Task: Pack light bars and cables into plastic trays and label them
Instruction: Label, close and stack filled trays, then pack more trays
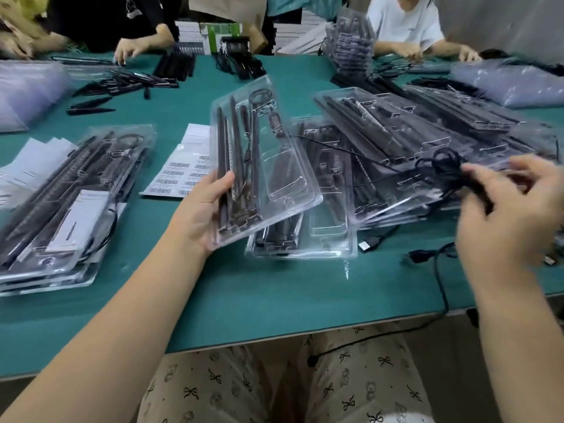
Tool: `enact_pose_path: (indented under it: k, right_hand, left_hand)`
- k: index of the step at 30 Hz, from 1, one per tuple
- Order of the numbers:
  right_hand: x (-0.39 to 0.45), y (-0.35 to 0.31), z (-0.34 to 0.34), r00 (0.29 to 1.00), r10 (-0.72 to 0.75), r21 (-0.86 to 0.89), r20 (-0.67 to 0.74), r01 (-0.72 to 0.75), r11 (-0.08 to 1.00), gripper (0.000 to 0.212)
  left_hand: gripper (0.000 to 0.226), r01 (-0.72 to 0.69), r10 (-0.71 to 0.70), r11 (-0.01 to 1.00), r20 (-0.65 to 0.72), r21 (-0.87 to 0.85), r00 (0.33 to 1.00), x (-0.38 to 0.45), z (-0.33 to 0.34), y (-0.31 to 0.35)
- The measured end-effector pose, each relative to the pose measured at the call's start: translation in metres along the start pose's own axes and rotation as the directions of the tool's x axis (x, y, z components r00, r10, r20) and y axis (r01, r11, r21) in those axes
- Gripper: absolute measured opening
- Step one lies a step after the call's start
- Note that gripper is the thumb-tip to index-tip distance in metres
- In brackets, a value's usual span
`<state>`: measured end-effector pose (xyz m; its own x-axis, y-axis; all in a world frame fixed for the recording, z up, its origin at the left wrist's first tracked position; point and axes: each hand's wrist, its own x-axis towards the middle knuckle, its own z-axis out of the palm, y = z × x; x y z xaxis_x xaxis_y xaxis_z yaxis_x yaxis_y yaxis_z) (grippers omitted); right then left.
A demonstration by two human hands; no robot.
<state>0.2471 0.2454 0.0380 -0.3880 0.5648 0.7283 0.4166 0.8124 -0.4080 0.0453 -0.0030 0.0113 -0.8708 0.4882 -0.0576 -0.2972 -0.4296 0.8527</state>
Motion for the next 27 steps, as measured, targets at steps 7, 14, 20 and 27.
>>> enact_pose_path:
  k: [7,14,20,27]
  right_hand:
    - [-0.079,-0.036,-0.003,0.731,-0.304,-0.081,0.611,0.440,0.894,0.051]
    - [-0.083,-0.056,-0.040,0.788,-0.305,0.267,0.535,0.185,0.946,0.034]
    - [-0.009,-0.028,-0.060,0.881,-0.070,0.112,0.468,0.019,0.994,0.030]
    - [0.019,-0.020,-0.027,0.731,-0.134,0.108,0.669,0.083,0.991,0.034]
  left_hand:
    - [0.011,0.030,-0.036,0.999,-0.157,-0.041,0.987,0.012,-0.013,0.006]
    - [0.007,0.071,-0.063,0.997,-0.193,0.036,0.979,0.014,-0.023,0.011]
    - [0.017,0.108,-0.108,0.994,-0.024,0.005,0.994,0.007,-0.028,0.015]
    - [0.036,0.064,-0.060,0.998,0.120,-0.027,0.991,0.002,-0.028,0.022]
